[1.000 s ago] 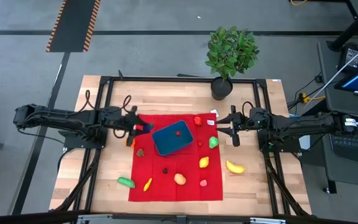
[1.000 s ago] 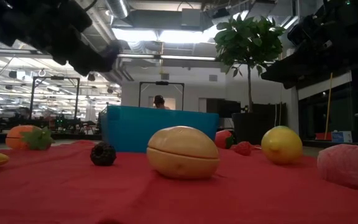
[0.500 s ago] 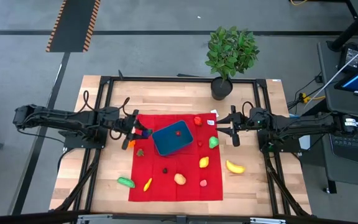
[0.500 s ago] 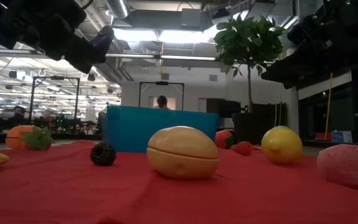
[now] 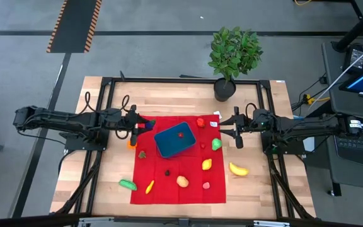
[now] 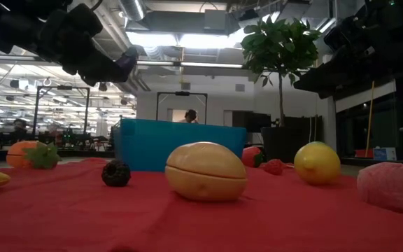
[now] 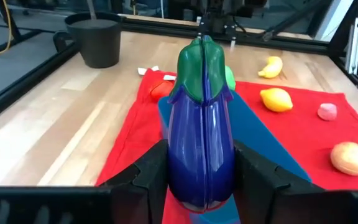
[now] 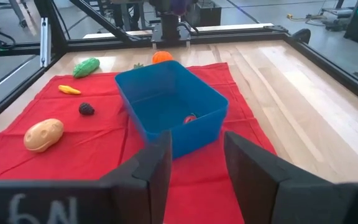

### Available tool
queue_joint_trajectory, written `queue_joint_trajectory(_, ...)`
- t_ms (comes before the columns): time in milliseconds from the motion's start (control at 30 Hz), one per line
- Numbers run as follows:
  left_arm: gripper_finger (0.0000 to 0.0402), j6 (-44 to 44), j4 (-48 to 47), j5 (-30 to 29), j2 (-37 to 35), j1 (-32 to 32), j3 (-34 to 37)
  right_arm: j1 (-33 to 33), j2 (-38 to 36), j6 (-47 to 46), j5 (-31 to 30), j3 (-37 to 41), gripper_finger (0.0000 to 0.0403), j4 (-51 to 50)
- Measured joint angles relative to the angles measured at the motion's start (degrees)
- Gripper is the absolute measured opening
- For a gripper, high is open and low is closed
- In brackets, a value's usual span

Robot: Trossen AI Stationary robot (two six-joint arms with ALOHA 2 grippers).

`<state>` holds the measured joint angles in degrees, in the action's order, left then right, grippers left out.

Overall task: Pick and placing Produce into tupperware
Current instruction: Put the eggplant into the blue bin

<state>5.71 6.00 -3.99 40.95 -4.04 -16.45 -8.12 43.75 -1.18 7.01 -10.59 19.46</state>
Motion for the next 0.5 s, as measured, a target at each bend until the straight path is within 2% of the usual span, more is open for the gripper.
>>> queue_joint_trajectory(233,0.0131,0.3,1.0,-2.4,0.1,0.0,0.0,0.0,0.0,0.1,0.0,0.0,0.0149,0.0)
queue_joint_trajectory(500,0.0131,1.4,2.7,-2.8,3.8,0.0,0.0,0.0,0.0,0.1,0.0,0.0,0.0149,0.0)
